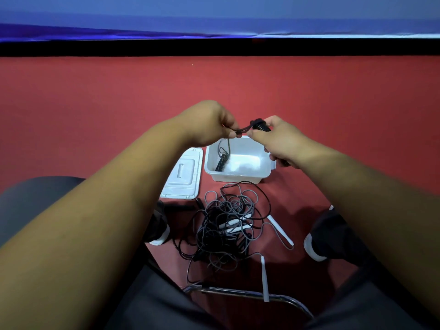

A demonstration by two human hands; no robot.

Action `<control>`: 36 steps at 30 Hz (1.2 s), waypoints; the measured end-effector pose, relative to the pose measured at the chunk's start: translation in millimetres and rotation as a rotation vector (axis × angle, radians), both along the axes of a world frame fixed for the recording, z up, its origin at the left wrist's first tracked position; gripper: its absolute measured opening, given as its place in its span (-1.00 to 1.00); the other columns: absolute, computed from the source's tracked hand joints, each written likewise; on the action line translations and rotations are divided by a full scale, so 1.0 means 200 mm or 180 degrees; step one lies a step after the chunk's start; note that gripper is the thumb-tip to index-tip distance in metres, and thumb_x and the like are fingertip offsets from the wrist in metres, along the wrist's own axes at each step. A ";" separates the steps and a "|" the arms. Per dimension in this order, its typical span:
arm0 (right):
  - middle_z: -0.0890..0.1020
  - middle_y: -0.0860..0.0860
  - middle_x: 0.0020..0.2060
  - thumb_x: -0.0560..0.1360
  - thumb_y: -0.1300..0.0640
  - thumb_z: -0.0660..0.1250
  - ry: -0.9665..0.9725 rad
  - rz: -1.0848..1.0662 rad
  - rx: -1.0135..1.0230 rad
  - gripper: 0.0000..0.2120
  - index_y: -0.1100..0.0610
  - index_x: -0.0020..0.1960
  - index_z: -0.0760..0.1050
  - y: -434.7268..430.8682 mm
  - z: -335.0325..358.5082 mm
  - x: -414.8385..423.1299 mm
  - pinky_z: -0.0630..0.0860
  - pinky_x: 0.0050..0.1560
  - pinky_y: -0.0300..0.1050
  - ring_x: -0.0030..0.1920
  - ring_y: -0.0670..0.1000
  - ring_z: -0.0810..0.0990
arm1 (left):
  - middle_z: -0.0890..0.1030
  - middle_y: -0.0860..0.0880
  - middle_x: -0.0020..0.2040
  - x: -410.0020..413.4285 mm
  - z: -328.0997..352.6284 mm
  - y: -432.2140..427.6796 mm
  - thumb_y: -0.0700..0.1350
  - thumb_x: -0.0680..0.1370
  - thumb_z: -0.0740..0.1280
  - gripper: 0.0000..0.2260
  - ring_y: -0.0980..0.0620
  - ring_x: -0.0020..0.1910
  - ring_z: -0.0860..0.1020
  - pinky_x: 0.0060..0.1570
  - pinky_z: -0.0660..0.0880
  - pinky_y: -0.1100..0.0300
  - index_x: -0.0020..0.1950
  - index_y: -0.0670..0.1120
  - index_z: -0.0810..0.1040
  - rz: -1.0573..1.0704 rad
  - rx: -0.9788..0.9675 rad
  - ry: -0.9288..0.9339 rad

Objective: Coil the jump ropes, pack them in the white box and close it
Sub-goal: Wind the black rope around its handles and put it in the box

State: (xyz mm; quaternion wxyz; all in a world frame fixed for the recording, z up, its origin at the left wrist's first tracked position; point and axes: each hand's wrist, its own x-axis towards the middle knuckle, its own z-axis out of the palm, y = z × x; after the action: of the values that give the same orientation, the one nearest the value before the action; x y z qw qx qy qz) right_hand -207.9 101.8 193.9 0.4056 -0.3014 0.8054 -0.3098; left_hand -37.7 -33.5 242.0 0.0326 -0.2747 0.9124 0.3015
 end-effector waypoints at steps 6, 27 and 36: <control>0.50 0.06 -0.14 0.51 0.14 0.40 -0.0852 -0.0048 -0.0146 -0.58 -0.11 0.31 0.40 -0.03 0.04 0.03 0.37 -0.41 -0.19 -0.38 0.00 0.46 | 0.74 0.10 -0.18 0.01 -0.04 0.00 -0.09 0.41 0.64 -0.81 0.24 -0.27 0.62 -0.16 0.49 0.32 -0.01 -0.02 0.77 0.0307 0.0072 -0.0219; 0.51 0.04 -0.28 0.61 -0.36 0.24 -0.1412 -0.0563 -0.0479 -0.53 0.07 0.07 0.50 -0.02 0.08 0.07 0.30 -0.42 -0.22 -0.48 0.03 0.41 | 0.51 -0.07 -0.30 0.03 -0.08 0.04 -0.17 0.63 0.44 -0.87 0.07 -0.43 0.52 -0.37 0.56 0.23 0.11 -0.22 0.67 0.0684 0.1530 0.0075; 0.42 0.01 -0.35 0.65 -0.30 0.16 -0.2606 -0.0767 -0.0643 -0.57 0.08 0.06 0.44 -0.01 0.09 0.01 0.15 -0.44 -0.27 -0.46 -0.02 0.26 | 0.61 -0.04 -0.14 0.03 -0.11 -0.04 -0.14 0.74 0.21 -0.78 0.09 -0.28 0.41 -0.24 0.35 0.23 0.16 -0.15 0.65 0.0738 0.2461 0.1110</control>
State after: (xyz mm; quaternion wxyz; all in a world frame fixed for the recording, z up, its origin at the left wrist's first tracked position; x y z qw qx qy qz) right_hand -206.8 99.3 212.4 0.6208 -0.0959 0.5734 -0.5260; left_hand -31.3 -40.6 220.9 -0.0556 -0.2879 0.6874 0.6644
